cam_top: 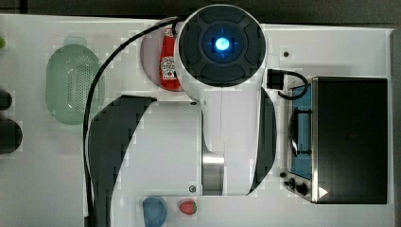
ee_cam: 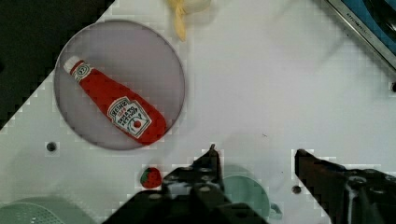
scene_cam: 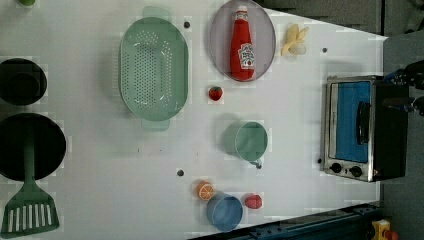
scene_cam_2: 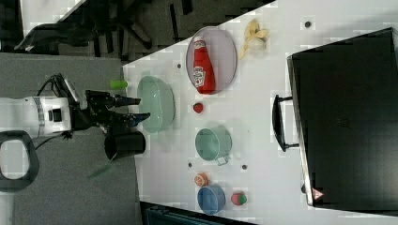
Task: Flap open oven.
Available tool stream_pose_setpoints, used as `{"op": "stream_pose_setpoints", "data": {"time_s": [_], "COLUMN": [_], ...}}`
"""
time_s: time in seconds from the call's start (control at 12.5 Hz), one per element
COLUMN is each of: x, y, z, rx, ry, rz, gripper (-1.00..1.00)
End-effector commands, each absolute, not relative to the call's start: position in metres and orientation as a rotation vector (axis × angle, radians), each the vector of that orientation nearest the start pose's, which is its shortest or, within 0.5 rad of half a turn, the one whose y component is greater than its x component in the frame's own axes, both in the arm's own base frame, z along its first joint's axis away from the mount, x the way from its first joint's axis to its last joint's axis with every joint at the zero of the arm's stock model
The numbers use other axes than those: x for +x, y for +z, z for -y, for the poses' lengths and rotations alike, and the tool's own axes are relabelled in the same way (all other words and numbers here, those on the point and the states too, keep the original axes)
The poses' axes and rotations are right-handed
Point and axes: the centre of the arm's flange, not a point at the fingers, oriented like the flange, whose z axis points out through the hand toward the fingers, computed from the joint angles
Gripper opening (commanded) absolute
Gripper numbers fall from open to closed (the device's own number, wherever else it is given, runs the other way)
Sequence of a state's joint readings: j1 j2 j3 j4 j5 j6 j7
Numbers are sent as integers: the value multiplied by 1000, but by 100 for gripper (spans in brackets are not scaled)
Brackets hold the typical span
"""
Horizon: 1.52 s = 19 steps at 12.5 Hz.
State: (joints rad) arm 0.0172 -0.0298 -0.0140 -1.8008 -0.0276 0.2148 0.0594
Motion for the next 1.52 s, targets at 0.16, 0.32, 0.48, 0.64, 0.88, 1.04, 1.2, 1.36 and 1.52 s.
{"op": "stream_pose_setpoints", "data": {"time_s": [0.16,0.32,0.48,0.64,0.88,1.04,1.2,1.36,1.52], "x": [460,460,460,460,459,459,458,455,453], "y": [593,593,593,593,593,590,583,573,559], "z": [43,43,43,43,45,49,58,76,101], "rx": [-2841,-2841,-2841,-2840,-2837,-2833,-2823,-2841,-2910], "ry": [-45,-46,-46,-45,-42,-34,-11,23,62], "rz": [-1342,-1341,-1342,-1343,-1348,-1358,-1384,-1345,-1168], "gripper": [81,100,100,90,14,-33,-65,-65,-65]}}
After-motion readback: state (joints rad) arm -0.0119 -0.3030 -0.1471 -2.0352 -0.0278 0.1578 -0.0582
